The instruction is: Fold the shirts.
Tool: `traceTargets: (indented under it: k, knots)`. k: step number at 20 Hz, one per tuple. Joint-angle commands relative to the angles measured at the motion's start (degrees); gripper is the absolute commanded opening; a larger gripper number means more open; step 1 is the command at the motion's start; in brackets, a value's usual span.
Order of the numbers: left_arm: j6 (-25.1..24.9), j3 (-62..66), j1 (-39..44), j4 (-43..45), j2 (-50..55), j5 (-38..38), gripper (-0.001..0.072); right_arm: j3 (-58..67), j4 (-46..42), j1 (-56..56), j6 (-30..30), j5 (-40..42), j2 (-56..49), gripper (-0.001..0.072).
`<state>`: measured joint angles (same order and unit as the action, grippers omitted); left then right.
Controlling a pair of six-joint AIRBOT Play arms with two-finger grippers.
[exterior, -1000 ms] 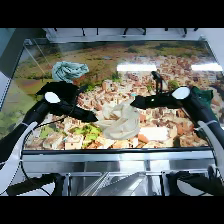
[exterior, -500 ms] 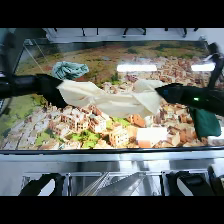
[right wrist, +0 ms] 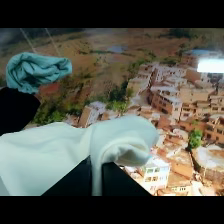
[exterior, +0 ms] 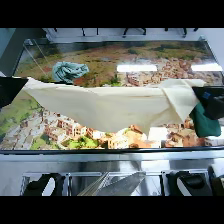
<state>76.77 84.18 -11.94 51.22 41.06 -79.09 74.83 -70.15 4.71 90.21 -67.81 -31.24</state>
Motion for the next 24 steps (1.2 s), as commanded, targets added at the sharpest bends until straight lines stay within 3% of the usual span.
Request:
traceTargets:
  k: [1, 4, 8, 12, 15, 22, 23, 24]
  knots:
    - [3.7, 5.3, -0.4, 2.7, -1.7, -0.3, 0.0011, 6.0, -2.8, 0.0, 0.6, 0.1, -0.4, 0.0024]
    - [4.4, 11.3, -0.3, 3.0, 7.0, -3.0, 0.0011, 7.6, -3.7, 0.0, -1.9, 0.4, -6.4, 0.0024]
    - [0.5, 8.6, 6.8, 3.2, 22.7, -1.1, 0.0012, 4.2, -5.2, 0.0, -0.6, 2.2, -22.2, 0.0024]
    - [-5.4, 2.4, 17.9, 8.5, 39.9, 8.7, 0.0012, -5.0, 0.9, 0.0, 0.7, 13.2, -37.0, 0.0024]
    - [-7.3, 5.8, 21.8, 11.4, 52.1, 9.9, 0.0013, -7.3, 3.7, 0.1, -0.4, 18.5, -45.5, 0.0024]
    - [-5.7, 20.5, 24.0, 12.0, 65.2, 9.1, 0.0017, -7.3, 4.4, 0.0, -3.2, 30.8, -48.1, 0.0025]
    - [-5.4, 22.1, 24.0, 11.8, 65.4, 7.9, 0.0263, -7.3, 4.4, 0.0, -3.3, 30.9, -48.1, 0.0037]
    - [-3.4, 23.6, 23.8, 12.2, 65.2, 6.5, 0.0625, -7.3, 4.3, 0.0, -3.3, 30.9, -48.1, 0.0285]
